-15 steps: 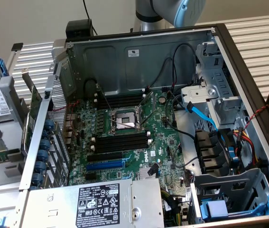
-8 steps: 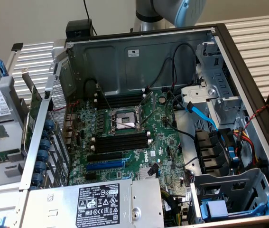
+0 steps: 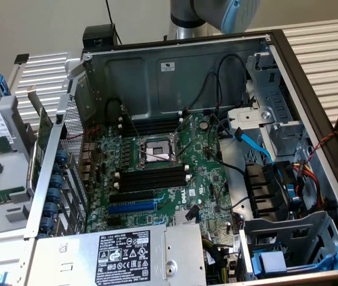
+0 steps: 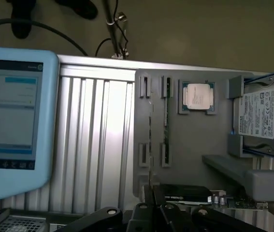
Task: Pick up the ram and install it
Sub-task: 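Pick up the ram and move it above insertion slot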
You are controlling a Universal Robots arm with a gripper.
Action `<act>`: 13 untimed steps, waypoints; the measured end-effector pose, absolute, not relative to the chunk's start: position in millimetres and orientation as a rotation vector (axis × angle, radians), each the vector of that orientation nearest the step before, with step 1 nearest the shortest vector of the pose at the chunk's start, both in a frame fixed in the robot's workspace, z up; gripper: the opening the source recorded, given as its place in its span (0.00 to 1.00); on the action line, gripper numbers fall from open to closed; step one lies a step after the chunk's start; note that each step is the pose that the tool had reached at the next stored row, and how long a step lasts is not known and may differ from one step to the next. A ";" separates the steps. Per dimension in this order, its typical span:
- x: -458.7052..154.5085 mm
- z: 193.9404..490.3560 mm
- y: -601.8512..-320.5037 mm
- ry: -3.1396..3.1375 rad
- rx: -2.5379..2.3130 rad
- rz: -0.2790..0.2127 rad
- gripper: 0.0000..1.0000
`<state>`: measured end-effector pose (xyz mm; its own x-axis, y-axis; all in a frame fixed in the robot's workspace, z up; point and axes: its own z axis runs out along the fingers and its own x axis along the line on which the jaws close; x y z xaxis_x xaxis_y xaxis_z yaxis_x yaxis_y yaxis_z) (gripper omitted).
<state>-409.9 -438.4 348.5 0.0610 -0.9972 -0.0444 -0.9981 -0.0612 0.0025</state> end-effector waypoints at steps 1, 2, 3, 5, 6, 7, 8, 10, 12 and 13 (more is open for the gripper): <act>-407.1 353.1 -439.1 2.131 -2.266 0.055 0.12; -404.4 357.6 -439.7 2.130 -2.265 0.058 0.12; -401.8 362.1 -440.3 2.128 -2.264 0.060 0.12; -396.6 371.3 -441.3 2.125 -2.261 0.067 0.12; -394.2 375.8 -441.7 2.123 -2.260 0.070 0.12; -391.8 380.2 -442.1 2.120 -2.258 0.074 0.12; -389.1 385.1 -442.5 2.118 -2.256 0.079 0.12; -384.0 394.1 -442.9 2.113 -2.253 0.086 0.12; -378.6 402.7 -443.1 2.110 -2.252 0.091 0.12; -375.9 406.7 -443.1 2.108 -2.251 0.093 0.12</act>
